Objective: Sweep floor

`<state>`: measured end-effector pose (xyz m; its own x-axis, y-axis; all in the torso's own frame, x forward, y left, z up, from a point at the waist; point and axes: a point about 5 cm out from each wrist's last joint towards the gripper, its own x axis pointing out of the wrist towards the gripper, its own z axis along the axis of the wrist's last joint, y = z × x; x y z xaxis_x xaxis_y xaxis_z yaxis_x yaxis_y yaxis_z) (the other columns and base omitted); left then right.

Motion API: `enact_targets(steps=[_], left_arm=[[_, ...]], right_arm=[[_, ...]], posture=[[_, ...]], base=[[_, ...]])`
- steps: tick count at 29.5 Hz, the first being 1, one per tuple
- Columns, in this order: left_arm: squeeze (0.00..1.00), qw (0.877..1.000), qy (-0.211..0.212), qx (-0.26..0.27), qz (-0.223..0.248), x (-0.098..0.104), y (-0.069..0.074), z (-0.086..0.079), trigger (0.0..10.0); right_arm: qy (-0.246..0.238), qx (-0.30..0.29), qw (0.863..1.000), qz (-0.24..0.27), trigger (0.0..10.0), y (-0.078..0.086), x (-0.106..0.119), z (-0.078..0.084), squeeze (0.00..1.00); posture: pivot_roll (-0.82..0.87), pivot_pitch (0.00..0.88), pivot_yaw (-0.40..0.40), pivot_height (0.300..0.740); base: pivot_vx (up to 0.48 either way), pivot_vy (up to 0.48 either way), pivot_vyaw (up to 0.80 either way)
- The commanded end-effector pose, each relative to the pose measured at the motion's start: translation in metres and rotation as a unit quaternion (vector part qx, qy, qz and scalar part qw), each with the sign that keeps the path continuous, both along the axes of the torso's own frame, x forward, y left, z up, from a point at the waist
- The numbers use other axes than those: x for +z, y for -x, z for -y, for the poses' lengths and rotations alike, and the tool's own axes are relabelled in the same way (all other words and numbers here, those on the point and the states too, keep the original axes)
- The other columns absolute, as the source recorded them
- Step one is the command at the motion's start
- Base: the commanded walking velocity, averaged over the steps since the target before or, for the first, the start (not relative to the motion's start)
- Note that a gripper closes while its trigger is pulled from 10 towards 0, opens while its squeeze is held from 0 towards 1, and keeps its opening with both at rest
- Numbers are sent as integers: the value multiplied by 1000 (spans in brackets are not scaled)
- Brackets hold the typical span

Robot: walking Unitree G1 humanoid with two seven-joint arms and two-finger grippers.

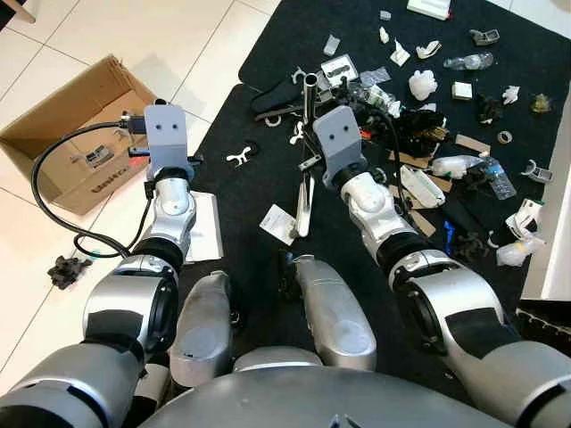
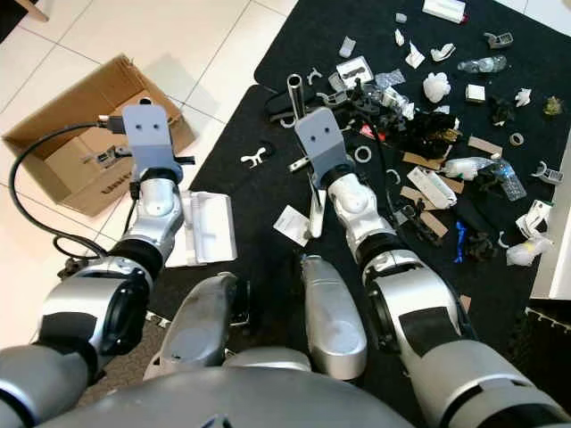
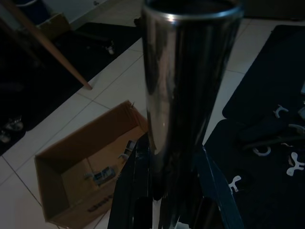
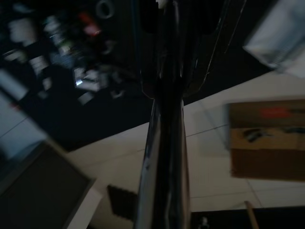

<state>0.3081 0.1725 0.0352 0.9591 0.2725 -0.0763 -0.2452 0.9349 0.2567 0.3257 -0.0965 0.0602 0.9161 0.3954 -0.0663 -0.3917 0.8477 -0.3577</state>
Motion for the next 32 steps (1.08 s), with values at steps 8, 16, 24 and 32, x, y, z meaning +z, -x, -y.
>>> enact_targets(steps=[8, 16, 24, 32], left_arm=[[0, 997, -27, 7, -76, -28, 21, -12, 10000], [0, 996, -27, -1, -82, -29, 22, -10, 10000], [0, 996, -29, -2, -84, -29, 22, -10, 10000], [0, 996, -34, -4, -84, -29, 21, -10, 10000]], right_arm=[[71, -14, 997, 24, 10000, -6, 4, 19, 0], [116, -21, 993, 0, 10000, -3, -4, 46, 0], [168, 15, 985, -24, 10000, -1, -6, 68, 0], [174, 70, 976, -108, 10000, 2, -7, 93, 0]], posture=[[-16, 161, -50, 740], [-21, 159, -49, 740], [-22, 162, -48, 740], [-26, 163, -44, 740]], base=[[0, 0, 0], [0, 0, 0], [0, 0, 0], [0, 0, 0]])
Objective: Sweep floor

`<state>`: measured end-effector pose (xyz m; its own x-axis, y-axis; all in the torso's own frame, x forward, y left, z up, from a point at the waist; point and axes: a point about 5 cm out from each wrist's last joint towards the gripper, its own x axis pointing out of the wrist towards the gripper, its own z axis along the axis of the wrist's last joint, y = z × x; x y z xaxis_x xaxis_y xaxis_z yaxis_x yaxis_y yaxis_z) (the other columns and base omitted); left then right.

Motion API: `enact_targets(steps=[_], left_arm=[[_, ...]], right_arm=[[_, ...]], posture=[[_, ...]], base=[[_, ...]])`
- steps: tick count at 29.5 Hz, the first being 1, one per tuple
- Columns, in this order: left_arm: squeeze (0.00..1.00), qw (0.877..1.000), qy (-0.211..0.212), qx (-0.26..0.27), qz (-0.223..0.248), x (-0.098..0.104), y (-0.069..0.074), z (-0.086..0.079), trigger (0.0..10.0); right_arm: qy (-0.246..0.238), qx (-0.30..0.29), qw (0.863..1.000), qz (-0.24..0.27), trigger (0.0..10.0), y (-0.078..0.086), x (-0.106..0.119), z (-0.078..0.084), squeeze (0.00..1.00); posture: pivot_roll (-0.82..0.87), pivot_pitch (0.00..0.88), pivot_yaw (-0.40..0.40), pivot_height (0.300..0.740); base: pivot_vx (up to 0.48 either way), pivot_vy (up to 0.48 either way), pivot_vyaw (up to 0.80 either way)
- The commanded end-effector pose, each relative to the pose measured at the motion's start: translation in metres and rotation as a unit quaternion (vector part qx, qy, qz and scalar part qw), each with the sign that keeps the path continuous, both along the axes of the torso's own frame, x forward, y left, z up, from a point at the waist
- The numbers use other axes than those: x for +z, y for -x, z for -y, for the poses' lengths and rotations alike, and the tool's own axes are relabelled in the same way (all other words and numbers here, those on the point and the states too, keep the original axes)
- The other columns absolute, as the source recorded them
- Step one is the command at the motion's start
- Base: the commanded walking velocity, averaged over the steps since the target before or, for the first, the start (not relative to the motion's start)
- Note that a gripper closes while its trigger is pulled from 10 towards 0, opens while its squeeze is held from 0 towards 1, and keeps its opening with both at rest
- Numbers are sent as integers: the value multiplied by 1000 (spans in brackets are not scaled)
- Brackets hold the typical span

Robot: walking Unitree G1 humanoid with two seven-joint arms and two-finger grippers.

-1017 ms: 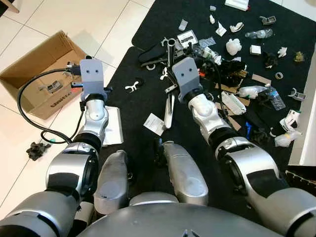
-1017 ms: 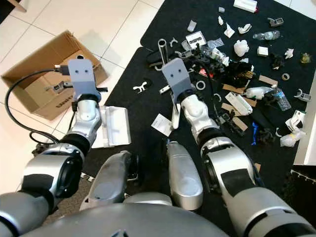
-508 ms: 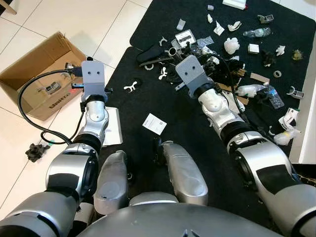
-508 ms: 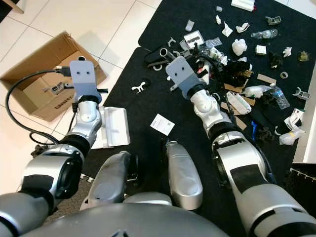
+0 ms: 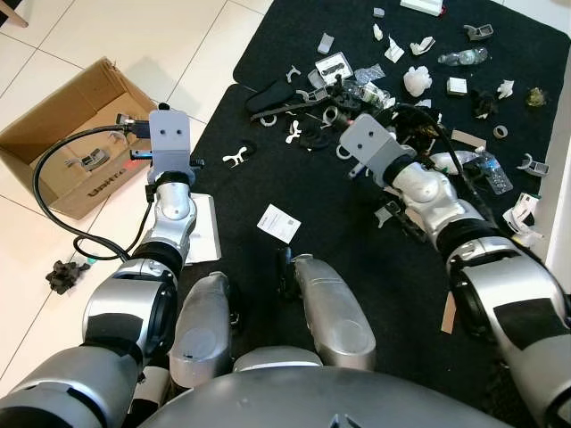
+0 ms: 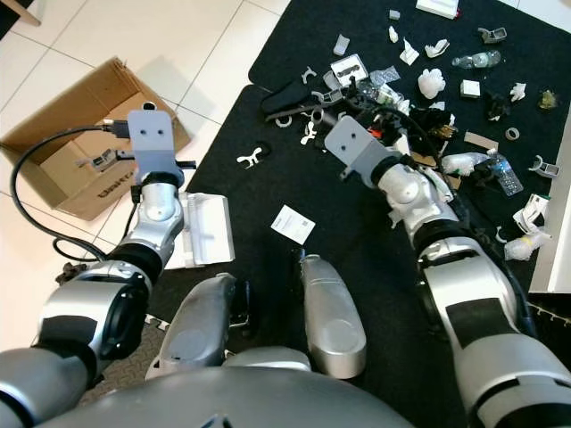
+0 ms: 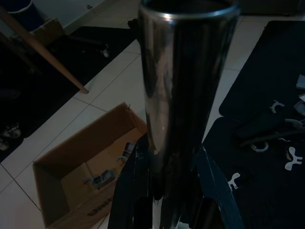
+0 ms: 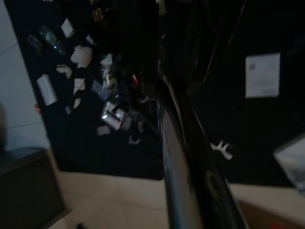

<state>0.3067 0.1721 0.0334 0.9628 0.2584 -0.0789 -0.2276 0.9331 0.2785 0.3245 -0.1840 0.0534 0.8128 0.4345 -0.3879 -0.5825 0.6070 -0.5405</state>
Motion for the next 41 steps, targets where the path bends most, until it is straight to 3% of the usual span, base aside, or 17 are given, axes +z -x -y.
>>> enact_targets(steps=[1, 4, 7, 8, 12, 16, 17, 21, 24, 27, 28, 32, 33, 36, 40, 41], left_arm=[[0, 997, -25, 4, -80, -27, 20, -11, 10000], [0, 997, -25, 4, -80, -27, 20, -11, 10000], [0, 996, -26, 4, -80, -27, 20, -11, 10000], [0, 996, -27, 4, -80, -27, 20, -11, 10000], [0, 996, -28, 4, -80, -27, 19, -11, 10000], [0, 996, -28, 3, -80, -26, 19, -10, 10000], [0, 996, -28, 4, -80, -26, 19, -10, 10000], [0, 996, -28, 4, -80, -26, 19, -10, 10000], [0, 996, -28, 4, -80, -26, 18, -10, 10000], [0, 996, -29, 4, -80, -26, 18, -10, 10000], [0, 996, -29, 4, -80, -26, 18, -10, 10000], [0, 996, -30, 4, -81, -26, 18, -10, 10000], [0, 996, -30, 4, -81, -26, 18, -10, 10000], [0, 996, -32, 4, -82, -26, 18, -11, 10000], [0, 996, -33, 4, -82, -26, 18, -11, 10000], [0, 996, -34, 4, -82, -26, 18, -10, 10000]], right_arm=[[-37, -16, 999, -23, 10000, -1, 2, 7, 0], [-51, -19, 998, -27, 10000, -1, 3, 7, 0], [-141, -56, 988, -18, 10000, -7, 8, -2, 0], [-210, -86, 974, -10, 10000, -11, 10, -16, 0], [-270, -103, 957, -21, 10000, -12, 8, -38, 0], [-294, -101, 950, -38, 10000, -12, 6, -50, 0], [-302, -89, 948, -52, 10000, -9, 3, -62, 0], [-319, -93, 941, -71, 10000, -6, -2, -82, 0], [-329, -104, 936, -74, 10000, -7, -2, -87, 0], [-376, -108, 916, -93, 10000, -7, 0, -101, 0], [-376, -108, 916, -93, 10000, -7, 0, -101, 0], [-461, -59, 874, -142, 10000, -4, 6, -130, 0], [-461, -59, 874, -142, 10000, -4, 6, -130, 0], [-502, -9, 848, -169, 10000, 1, 14, -155, 0], [-513, 9, 839, -178, 10000, 2, 17, -163, 0], [-529, 35, 825, -197, 10000, 7, 20, -176, 0]], posture=[[-25, 163, -43, 740], [-26, 162, -44, 740], [-25, 163, -43, 740], [-21, 164, -43, 740], [-18, 165, -43, 740], [-16, 165, -43, 740], [-14, 167, -44, 740], [-14, 167, -47, 740], [-10, 167, -48, 740], [-9, 167, -49, 740], [-9, 167, -49, 740], [-10, 167, -47, 740], [-10, 167, -47, 740], [-9, 168, -45, 740], [-9, 168, -45, 740], [-7, 168, -46, 740]], base=[[0, 0, 0], [0, 0, 0], [0, 0, 0], [0, 0, 0], [0, 0, 0], [0, 0, 0], [0, 0, 0], [0, 0, 0], [0, 0, 0], [0, 0, 0], [0, 0, 0], [0, 0, 0], [0, 0, 0], [0, 0, 0], [0, 0, 0], [0, 0, 0]])
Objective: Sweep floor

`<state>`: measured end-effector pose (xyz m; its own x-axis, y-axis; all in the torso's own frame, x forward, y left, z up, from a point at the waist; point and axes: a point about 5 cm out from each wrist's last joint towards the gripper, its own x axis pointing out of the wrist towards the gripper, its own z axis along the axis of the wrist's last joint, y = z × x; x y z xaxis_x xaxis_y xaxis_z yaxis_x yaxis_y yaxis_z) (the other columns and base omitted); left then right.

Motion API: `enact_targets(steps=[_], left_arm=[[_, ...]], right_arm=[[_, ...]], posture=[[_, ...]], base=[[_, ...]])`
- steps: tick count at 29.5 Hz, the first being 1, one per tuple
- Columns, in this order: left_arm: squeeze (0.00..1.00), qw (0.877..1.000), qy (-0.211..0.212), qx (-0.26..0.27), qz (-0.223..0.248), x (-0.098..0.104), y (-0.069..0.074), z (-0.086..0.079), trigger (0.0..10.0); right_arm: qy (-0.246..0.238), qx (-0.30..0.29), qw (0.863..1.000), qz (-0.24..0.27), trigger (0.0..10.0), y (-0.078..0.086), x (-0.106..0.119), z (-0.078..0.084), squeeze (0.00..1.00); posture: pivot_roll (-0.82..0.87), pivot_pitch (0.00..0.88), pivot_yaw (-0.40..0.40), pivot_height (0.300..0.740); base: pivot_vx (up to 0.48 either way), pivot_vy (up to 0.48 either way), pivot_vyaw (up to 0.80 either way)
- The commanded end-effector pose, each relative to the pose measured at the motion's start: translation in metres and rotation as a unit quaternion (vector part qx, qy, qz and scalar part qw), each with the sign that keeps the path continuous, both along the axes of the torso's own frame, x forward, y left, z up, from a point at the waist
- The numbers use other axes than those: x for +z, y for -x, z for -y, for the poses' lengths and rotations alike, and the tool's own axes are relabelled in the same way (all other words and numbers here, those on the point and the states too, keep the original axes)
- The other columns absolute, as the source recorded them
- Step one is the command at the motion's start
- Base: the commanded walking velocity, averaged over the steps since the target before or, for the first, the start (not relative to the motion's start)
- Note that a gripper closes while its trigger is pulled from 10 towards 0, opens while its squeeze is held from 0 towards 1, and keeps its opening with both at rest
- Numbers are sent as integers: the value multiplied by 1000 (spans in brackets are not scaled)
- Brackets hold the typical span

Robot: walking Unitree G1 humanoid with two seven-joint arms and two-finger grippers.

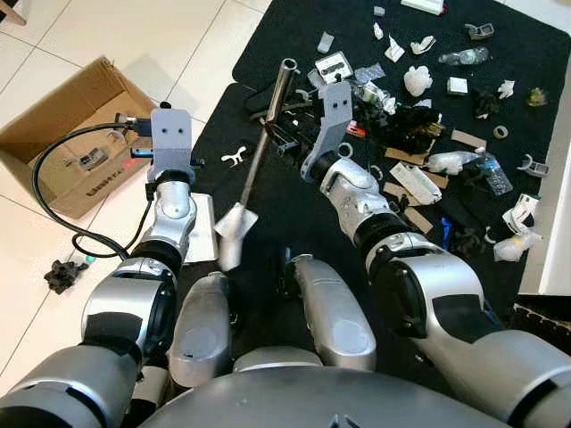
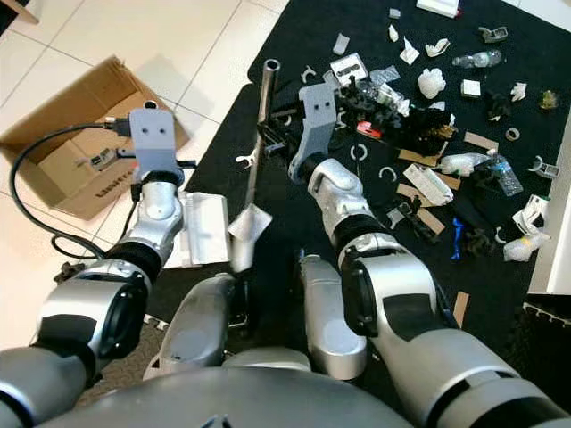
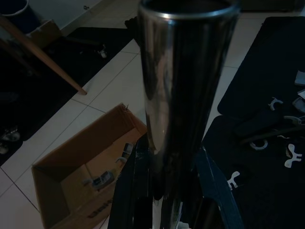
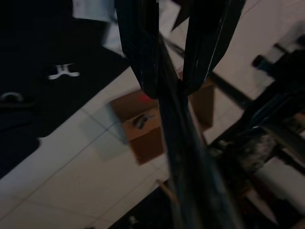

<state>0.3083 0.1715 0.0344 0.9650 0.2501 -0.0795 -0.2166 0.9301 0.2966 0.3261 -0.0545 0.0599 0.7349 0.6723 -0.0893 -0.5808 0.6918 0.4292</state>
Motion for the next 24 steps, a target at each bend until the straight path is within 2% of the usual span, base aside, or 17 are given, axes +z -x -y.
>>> enact_targets(steps=[1, 3, 5, 8, 11, 16, 21, 22, 23, 24], left_arm=[[0, 996, -25, 10, -80, -27, 20, -11, 10000], [0, 996, -26, 10, -80, -28, 20, -11, 10000], [0, 996, -26, 10, -80, -28, 20, -11, 10000], [0, 996, -26, 11, -81, -28, 20, -10, 10000], [0, 996, -26, 11, -81, -28, 20, -10, 10000], [0, 996, -25, 11, -83, -28, 20, -9, 10000], [0, 996, -25, 11, -84, -28, 20, -10, 10000], [0, 996, -25, 11, -84, -29, 20, -10, 10000], [0, 996, -25, 11, -85, -29, 20, -9, 10000], [0, 996, -25, 11, -85, -29, 20, -9, 10000]], right_arm=[[-77, 56, 995, 1, 10000, 10, 14, -52, 0], [-104, 85, 991, -5, 10000, 14, 17, -62, 0], [-116, 96, 989, -6, 10000, 15, 19, -65, 0], [-132, 122, 983, 26, 10000, 15, 34, -77, 0], [-130, 131, 982, 49, 10000, 14, 41, -79, 0], [-85, 163, 974, 130, 10000, 8, 60, -73, 0], [-51, 157, 974, 153, 10000, 6, 61, -67, 0], [-36, 154, 974, 161, 10000, 5, 61, -65, 0], [23, 149, 972, 180, 10000, 4, 55, -59, 0], [23, 149, 972, 180, 10000, 4, 55, -59, 0]], posture=[[-8, 168, -49, 740], [-8, 169, -49, 740], [-8, 169, -49, 740], [-5, 168, -52, 740], [-5, 167, -53, 740], [-13, 164, -57, 740], [-19, 160, -56, 740], [-19, 160, -56, 740], [-17, 160, -55, 740], [-17, 160, -55, 740]], base=[[0, 0, 0], [0, 0, 0], [0, 0, 0], [0, 0, 0], [0, 0, 0], [0, 0, 0], [0, 0, 0], [0, 0, 0], [0, 0, 0], [0, 0, 0]])
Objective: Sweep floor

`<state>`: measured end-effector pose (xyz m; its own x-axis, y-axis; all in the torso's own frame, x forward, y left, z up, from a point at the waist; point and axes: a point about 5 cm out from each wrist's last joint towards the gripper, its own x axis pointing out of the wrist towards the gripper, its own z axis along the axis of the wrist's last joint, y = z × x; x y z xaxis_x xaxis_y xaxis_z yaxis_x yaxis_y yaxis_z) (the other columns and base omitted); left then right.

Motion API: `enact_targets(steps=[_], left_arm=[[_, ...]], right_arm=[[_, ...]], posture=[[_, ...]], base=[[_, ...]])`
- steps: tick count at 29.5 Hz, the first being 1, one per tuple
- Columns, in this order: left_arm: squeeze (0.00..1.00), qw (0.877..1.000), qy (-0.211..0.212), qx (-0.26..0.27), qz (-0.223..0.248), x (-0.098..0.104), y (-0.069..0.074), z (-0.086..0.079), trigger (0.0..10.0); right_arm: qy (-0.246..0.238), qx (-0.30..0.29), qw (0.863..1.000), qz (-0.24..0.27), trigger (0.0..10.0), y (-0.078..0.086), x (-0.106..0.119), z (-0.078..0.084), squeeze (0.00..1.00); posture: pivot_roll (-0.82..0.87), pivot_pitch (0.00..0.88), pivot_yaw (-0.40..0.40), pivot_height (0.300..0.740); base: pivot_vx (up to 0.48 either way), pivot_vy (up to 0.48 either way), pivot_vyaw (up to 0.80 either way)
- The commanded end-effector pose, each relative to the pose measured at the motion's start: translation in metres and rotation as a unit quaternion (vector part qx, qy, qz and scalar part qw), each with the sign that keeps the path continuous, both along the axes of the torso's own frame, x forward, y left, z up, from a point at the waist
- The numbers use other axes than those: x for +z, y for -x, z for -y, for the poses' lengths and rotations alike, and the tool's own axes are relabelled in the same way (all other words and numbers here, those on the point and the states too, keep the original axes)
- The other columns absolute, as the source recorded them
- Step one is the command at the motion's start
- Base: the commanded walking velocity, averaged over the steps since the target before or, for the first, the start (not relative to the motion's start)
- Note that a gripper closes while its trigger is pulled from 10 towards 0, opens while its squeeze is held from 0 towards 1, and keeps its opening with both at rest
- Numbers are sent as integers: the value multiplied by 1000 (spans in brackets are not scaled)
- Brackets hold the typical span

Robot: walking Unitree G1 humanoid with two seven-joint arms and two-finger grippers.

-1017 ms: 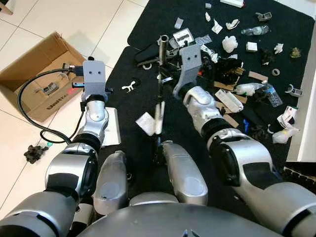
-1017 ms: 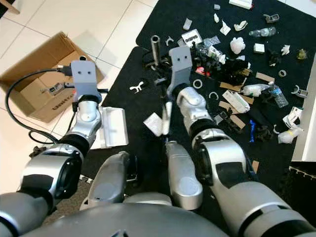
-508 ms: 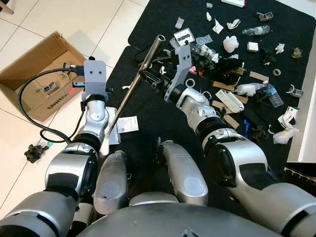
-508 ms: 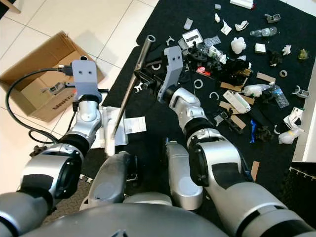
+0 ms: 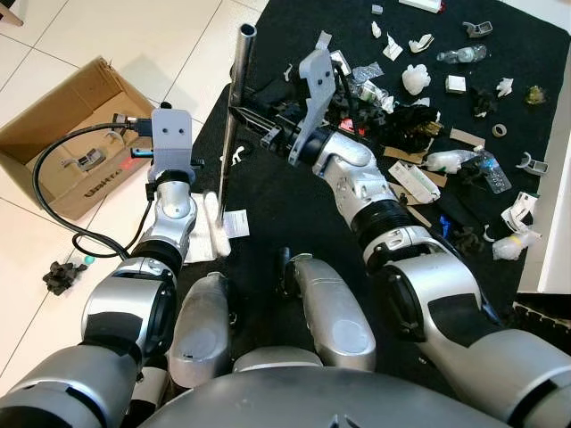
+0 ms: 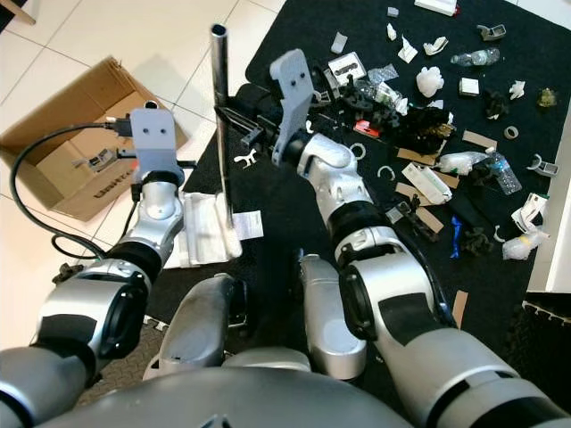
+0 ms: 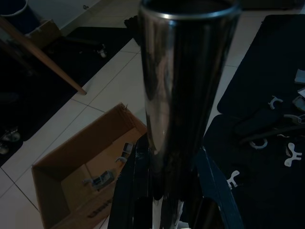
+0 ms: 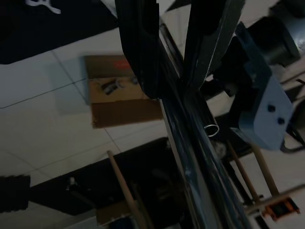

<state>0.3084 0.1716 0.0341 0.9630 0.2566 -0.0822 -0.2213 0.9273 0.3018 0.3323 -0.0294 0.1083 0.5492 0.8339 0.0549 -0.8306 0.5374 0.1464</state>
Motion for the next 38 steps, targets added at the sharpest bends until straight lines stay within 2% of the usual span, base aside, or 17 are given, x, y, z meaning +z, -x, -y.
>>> enact_targets(steps=[1, 2, 3, 4, 5, 15, 20, 23, 24, 33, 34, 38], left_arm=[[0, 996, -23, 8, -83, -28, 20, -9, 10000], [0, 996, -23, 8, -83, -28, 21, -9, 10000], [0, 996, -23, 8, -83, -28, 21, -9, 10000], [0, 996, -23, 8, -83, -29, 21, -9, 10000], [0, 996, -23, 8, -83, -29, 21, -9, 10000], [0, 996, -24, 8, -84, -29, 21, -10, 10000], [0, 996, -24, 8, -83, -29, 21, -10, 10000], [0, 996, -24, 8, -83, -29, 21, -10, 10000], [0, 996, -24, 9, -83, -29, 21, -10, 10000], [0, 996, -24, 9, -83, -29, 21, -10, 10000], [0, 996, -25, 9, -83, -29, 21, -10, 10000], [0, 996, -25, 9, -83, -29, 21, -10, 10000]], right_arm=[[-17, 29, 999, 18, 10000, 10, 7, -34, 0], [3, 26, 999, 26, 10000, 10, 4, -31, 0], [3, 26, 999, 26, 10000, 10, 4, -31, 0], [41, 15, 998, 36, 10000, 10, -3, -22, 0], [52, 10, 998, 38, 10000, 9, -5, -19, 0], [92, -3, 995, 31, 10000, 9, -17, -3, 0], [157, -19, 987, 39, 10000, 13, -33, 2, 0], [170, -24, 984, 40, 10000, 14, -37, 3, 0], [194, -36, 980, 39, 10000, 16, -44, 7, 0], [216, -43, 975, 34, 10000, 20, -54, 12, 0], [193, -44, 980, -1, 10000, 24, -59, 10, 0], [157, -49, 986, -40, 10000, 27, -63, 7, 0]], posture=[[-17, 160, -55, 740], [-17, 160, -55, 740], [-17, 160, -55, 740], [-17, 160, -55, 740], [-17, 160, -55, 740], [-19, 162, -49, 740], [-16, 166, -49, 740], [-13, 169, -50, 740], [-13, 169, -50, 740], [-13, 170, -49, 740], [-13, 170, -49, 740], [-13, 170, -49, 740]], base=[[0, 0, 0], [0, 0, 0], [0, 0, 0], [0, 0, 0], [0, 0, 0], [0, 0, 0], [0, 0, 0], [0, 0, 0], [0, 0, 0], [0, 0, 0], [0, 0, 0], [0, 0, 0]])
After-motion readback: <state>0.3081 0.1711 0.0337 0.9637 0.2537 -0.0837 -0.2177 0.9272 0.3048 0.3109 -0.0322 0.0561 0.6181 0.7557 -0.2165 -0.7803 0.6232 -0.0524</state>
